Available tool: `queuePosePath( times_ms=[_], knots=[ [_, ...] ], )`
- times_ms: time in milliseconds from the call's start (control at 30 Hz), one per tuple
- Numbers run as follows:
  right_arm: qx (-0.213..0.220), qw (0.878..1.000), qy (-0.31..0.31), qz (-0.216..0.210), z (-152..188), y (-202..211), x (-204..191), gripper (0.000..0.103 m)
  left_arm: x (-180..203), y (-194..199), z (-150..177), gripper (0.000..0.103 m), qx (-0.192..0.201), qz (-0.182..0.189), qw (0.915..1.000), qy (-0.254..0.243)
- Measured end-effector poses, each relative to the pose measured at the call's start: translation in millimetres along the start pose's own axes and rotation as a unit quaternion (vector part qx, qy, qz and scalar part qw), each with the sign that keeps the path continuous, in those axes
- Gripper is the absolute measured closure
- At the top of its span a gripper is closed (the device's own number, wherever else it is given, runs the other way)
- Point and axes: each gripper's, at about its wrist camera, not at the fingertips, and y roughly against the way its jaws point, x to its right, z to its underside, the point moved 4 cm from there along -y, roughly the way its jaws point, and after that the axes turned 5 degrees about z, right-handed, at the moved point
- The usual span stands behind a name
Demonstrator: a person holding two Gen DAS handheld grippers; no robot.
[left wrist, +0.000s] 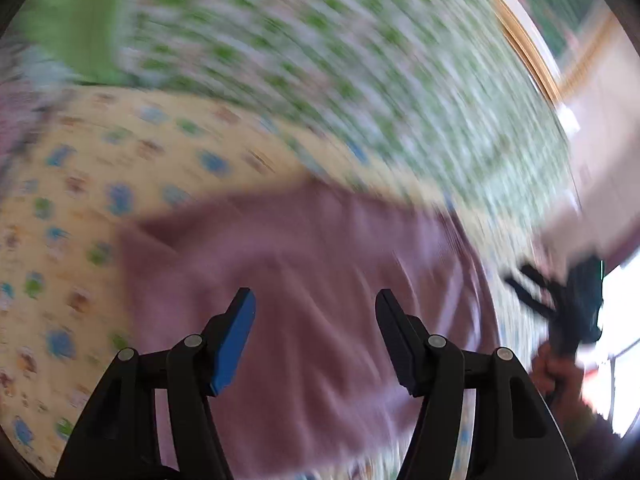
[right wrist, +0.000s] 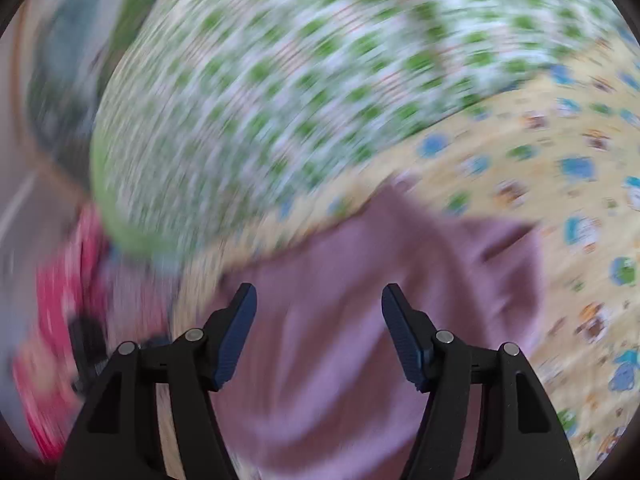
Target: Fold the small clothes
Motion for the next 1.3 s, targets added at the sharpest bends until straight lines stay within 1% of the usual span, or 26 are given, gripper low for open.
queuePosePath(
  times_ms=[67, 133, 200, 267, 333, 433, 467, 500, 533, 600, 667, 700, 767, 833, 900, 967, 1000, 1067, 1100, 1167, 1233, 1300],
  knots=[
    [-0.034, 0.998, 0.055, -0.009, 21.4, -15.1, -19.7, 0.038, 29.5, -21.5, 27.2, 0.04, -0.046, 0.012, 0.9974, -0.054],
    [-0.07, 0.993, 0.093, -0.014, 39.9, -34.8, -31.8, 0.039, 50.0, -42.4, 49.0, 0.04, -0.078, 0.013, 0.9925, -0.093],
    [-0.091, 0.989, 0.112, -0.018, 48.0, -51.5, -35.5, 0.04, 55.7, -59.6, 57.2, 0.04, -0.092, 0.01, 0.9903, -0.103],
    [-0.096, 0.988, 0.121, -0.011, 48.0, -64.1, -31.9, 0.04, 50.9, -75.1, 54.7, 0.04, -0.095, 0.001, 0.9908, -0.096],
    [-0.093, 0.989, 0.114, 0.003, 39.3, -75.9, -20.4, 0.04, 41.3, -84.6, 45.8, 0.04, -0.09, -0.012, 0.9916, -0.092],
    [-0.061, 0.993, 0.084, 0.053, 17.3, -83.0, 15.4, 0.04, 14.1, -91.5, 25.0, 0.043, -0.077, -0.03, 0.9937, -0.076],
    [-0.051, 0.993, 0.076, 0.07, 10.6, -82.3, 24.9, 0.04, 2.9, -91.1, 16.3, 0.045, -0.071, -0.036, 0.9944, -0.069],
    [-0.035, 0.994, 0.062, 0.087, 0.8, -78.9, 39.8, 0.04, -9.6, -89.8, 6.3, 0.051, -0.066, -0.037, 0.9954, -0.059],
    [-0.019, 0.995, 0.044, 0.092, -8.9, -74.3, 53.5, 0.042, -18.9, -87.6, -0.6, 0.053, -0.062, -0.037, 0.9961, -0.05],
    [0.006, 0.994, 0.021, 0.104, -22.8, -66.5, 71.9, 0.043, -42.1, -81.8, -21.2, 0.053, -0.046, -0.057, 0.9968, -0.031],
    [0.029, 0.993, 0.003, 0.116, -34.5, -57.5, 83.8, 0.043, -64.3, -73.6, -40.6, 0.053, -0.026, -0.063, 0.9976, -0.009],
    [0.039, 0.991, -0.007, 0.128, -39.3, -53.3, 90.6, 0.043, -72.6, -70.5, -48.5, 0.053, -0.017, -0.074, 0.9971, -0.001],
    [0.055, 0.99, -0.032, 0.129, -44.0, -49.5, 97.8, 0.043, -90.3, -64.2, -61.1, 0.053, -0.001, -0.09, 0.9958, 0.018],
    [0.061, 0.986, -0.043, 0.146, -44.2, -46.3, 105.1, 0.043, -106.3, -60.0, -68.6, 0.053, 0.01, -0.101, 0.994, 0.041],
    [0.068, 0.985, -0.062, 0.145, -42.2, -41.6, 112.9, 0.043, -114.2, -61.7, -71.7, 0.053, 0.011, -0.1, 0.9936, 0.053],
    [0.068, 0.981, -0.069, 0.166, -41.3, -37.3, 113.9, 0.042, -112.8, -62.5, -68.6, 0.053, 0.007, -0.111, 0.9927, 0.045],
    [0.068, 0.981, -0.075, 0.163, -40.9, -34.6, 112.4, 0.042, -109.7, -61.1, -66.9, 0.053, 0.006, -0.12, 0.9919, 0.042],
    [0.068, 0.983, -0.086, 0.148, -38.9, -29.9, 105.8, 0.042, -100.6, -57.8, -63.0, 0.051, 0.009, -0.12, 0.9917, 0.045],
    [0.069, 0.984, -0.085, 0.141, -35.7, -23.6, 100.7, 0.042, -97.2, -51.5, -58.5, 0.048, 0.012, -0.122, 0.9915, 0.045],
    [0.07, 0.987, -0.075, 0.124, -27.4, -15.0, 86.9, 0.041, -88.7, -37.6, -46.6, 0.044, 0.018, -0.127, 0.9907, 0.046],
    [0.064, 0.991, -0.058, 0.106, -14.4, -3.3, 69.8, 0.041, -82.2, -24.7, -35.0, 0.038, 0.021, -0.13, 0.9898, 0.053],
    [0.051, 0.993, -0.046, 0.092, 0.4, 4.0, 56.8, 0.041, -79.3, -8.2, -20.0, 0.037, 0.026, -0.13, 0.989, 0.065]
  ],
)
